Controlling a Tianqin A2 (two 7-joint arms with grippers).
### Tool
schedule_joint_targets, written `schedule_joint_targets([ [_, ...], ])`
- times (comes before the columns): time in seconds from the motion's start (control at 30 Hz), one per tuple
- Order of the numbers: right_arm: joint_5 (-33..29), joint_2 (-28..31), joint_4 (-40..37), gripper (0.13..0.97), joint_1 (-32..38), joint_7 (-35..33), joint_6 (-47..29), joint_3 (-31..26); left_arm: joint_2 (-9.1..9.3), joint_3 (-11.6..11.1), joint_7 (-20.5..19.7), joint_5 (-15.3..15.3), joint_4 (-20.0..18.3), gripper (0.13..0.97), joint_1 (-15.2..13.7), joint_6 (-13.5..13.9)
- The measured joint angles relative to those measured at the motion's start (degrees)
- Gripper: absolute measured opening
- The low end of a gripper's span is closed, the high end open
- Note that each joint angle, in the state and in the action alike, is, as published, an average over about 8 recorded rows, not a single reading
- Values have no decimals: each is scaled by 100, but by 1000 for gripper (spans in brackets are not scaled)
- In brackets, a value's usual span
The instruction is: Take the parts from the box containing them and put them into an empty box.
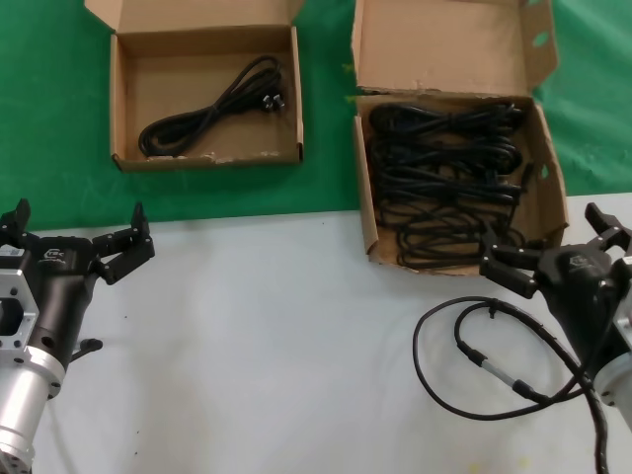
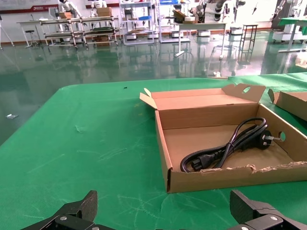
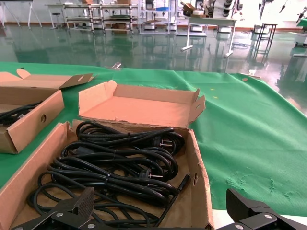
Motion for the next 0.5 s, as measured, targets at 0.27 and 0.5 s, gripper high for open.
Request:
schedule_joint_targets([
  [0.27,0,0,0,966,0,0,0,0,0,0,0,0,0,966,0,0],
  [0.5,0,0,0,966,0,0,0,0,0,0,0,0,0,966,0,0],
])
